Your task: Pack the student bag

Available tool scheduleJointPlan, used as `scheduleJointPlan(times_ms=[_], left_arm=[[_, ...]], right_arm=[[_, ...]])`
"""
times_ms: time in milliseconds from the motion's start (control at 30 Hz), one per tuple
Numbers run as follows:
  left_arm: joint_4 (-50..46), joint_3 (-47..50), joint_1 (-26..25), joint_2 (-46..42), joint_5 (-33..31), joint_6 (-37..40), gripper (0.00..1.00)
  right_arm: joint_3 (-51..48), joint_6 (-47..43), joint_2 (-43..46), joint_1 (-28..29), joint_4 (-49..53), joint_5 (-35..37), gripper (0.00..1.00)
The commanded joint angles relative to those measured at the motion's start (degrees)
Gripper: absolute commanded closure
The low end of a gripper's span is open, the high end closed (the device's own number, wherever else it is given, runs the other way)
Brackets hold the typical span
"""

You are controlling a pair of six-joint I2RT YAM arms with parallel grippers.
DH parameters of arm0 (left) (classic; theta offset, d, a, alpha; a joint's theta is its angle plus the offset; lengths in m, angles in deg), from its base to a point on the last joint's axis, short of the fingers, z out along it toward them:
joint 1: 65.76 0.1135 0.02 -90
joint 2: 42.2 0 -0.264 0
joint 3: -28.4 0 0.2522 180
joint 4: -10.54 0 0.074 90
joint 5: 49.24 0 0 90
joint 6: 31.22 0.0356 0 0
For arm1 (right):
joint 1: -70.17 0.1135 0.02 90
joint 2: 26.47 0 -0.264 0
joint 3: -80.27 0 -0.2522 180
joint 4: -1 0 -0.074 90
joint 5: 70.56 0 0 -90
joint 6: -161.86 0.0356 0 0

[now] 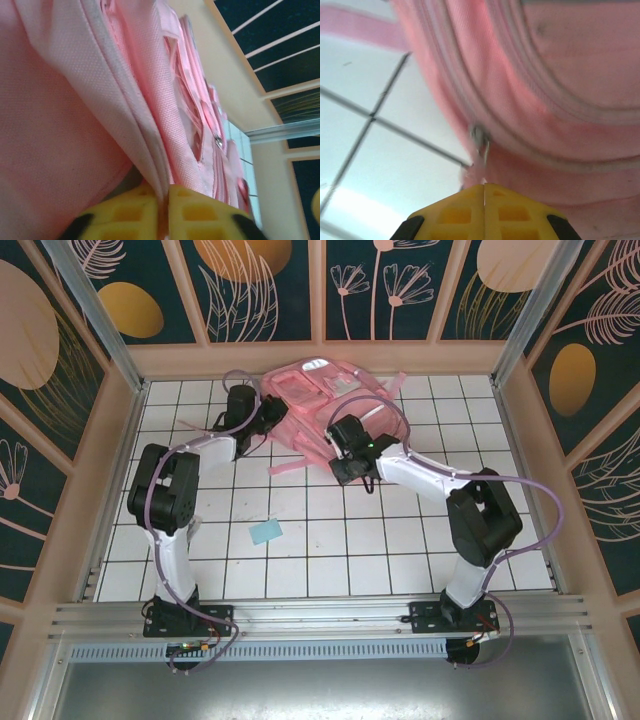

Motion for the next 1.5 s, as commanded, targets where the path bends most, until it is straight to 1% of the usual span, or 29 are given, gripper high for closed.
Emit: scheduleJointPlan(times_ms=[0, 100, 167, 200, 267, 367, 467, 567, 600, 667, 767, 867, 967, 1033, 1100, 1367, 1467], left_arm=[[1.16, -3.87, 2.76, 1.77, -1.25, 1.91, 0.63], [2.02, 0.83, 2.69, -1.52, 2.26, -1.85, 0.37], [5.15, 6.46, 2.67, -5.3, 4.2, -4.81, 0.31], [6.95, 10.02, 2.59, -7.57, 4.54, -6.23, 0.28], [9.03, 15.3, 2.54, -11.44, 4.3, -8.02, 0.26], [11.16, 21.39, 1.57, -15.82, 4.39, -10.4, 0.26], [13.19, 25.0, -0.71, -17.66, 4.03, -12.61, 0.26], [17.31, 27.17, -4.04, -17.54, 3.6, -16.05, 0.28], [18.99, 27.38, -5.31, -16.53, 3.48, -17.54, 0.28], [22.4, 27.4, -7.08, -13.74, 3.35, -20.17, 0.3], [26.99, 25.81, -8.37, -9.24, 3.55, -23.57, 0.35], [25.66, 23.17, -9.07, -5.92, 2.56, -22.74, 0.37], [25.15, 22.92, -9.19, -4.73, 1.22, -21.88, 0.39], [24.85, 23.46, -9.28, -4.69, 0.4, -21.4, 0.4], [25.51, 24.19, -9.45, -4.53, 0.35, -21.61, 0.4], [29.05, 24.78, -11.16, -4.37, 1.21, -23.39, 0.41], [30.58, 25.25, -11.56, -4.24, 1.46, -24.49, 0.41]], right_arm=[[0.13, 3.95, 0.97, -0.79, 0.4, -16.06, 1.0], [0.77, 6.48, -0.46, -1.6, -4.62, -22.04, 1.0], [1.77, 6.88, -1.66, -1.95, -6.12, -23.88, 1.0], [2.82, 6.72, -2.66, -1.99, -5.57, -22.92, 1.0], [4.82, 6.28, -4.39, -1.98, -3.44, -19.71, 1.0], [7.61, 8.44, -6.26, -1.93, -0.51, -14.61, 1.0], [9.49, 14.83, -6.12, -1.55, 1.57, -11.13, 0.99], [7.11, 21.65, -3.37, -1.37, 0.65, -9.93, 0.89], [5.71, 23.66, -1.79, -1.36, -0.15, -9.79, 0.85], [3.35, 26.5, 0.46, -1.36, -1.26, -9.38, 0.81], [0.6, 30.09, 2.98, -1.36, -2.53, -10.18, 0.76], [-1.39, 35.13, 4.74, -0.9, -3.56, -11.83, 0.72], [-5.01, 41.75, 6.19, -0.16, -8.21, -15.65, 0.68], [-8.17, 46.12, 6.62, 0.34, -13.38, -18.28, 0.65], [-10.42, 50.28, 6.0, 0.81, -17.83, -19.37, 0.63], [-11.71, 58.95, 2.13, 1.72, -27.73, -20.15, 0.59], [-10.82, 61.59, -0.03, 1.46, -28.84, -19.26, 0.58]])
